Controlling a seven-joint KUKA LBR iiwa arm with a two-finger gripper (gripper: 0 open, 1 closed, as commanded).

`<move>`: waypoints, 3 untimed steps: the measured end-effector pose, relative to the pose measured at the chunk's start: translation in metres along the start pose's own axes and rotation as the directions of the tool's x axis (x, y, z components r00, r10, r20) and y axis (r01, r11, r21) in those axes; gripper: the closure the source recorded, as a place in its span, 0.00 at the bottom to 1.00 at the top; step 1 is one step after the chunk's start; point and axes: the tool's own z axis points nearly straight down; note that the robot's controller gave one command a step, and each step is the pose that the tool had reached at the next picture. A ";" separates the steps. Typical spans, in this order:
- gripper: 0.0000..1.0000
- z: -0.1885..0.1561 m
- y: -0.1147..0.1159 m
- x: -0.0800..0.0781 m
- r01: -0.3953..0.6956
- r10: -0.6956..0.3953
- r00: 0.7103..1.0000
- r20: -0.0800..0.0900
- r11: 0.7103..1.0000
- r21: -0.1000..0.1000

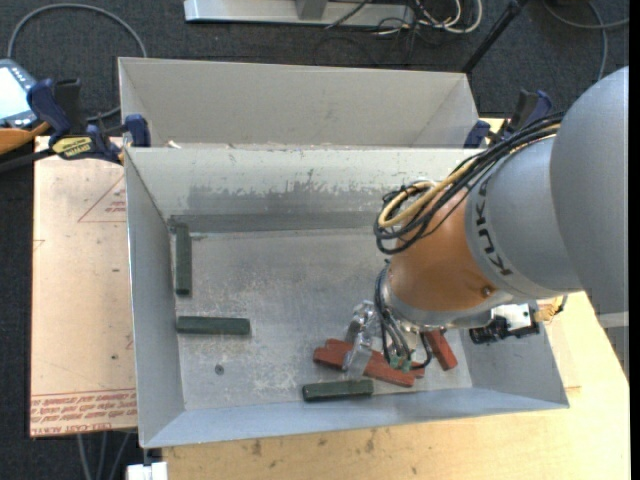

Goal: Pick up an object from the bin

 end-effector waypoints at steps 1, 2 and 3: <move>1.00 -0.141 0.009 -0.023 -0.012 0.012 1.000 0.006 1.000 -0.001; 1.00 -0.008 0.017 -0.004 0.296 -0.296 0.955 -0.011 0.955 0.001; 0.00 -0.011 0.018 -0.006 0.296 -0.296 0.955 -0.005 0.955 0.001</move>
Offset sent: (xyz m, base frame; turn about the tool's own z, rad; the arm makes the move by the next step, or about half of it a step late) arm 0.0211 -0.0002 0.1364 0.0147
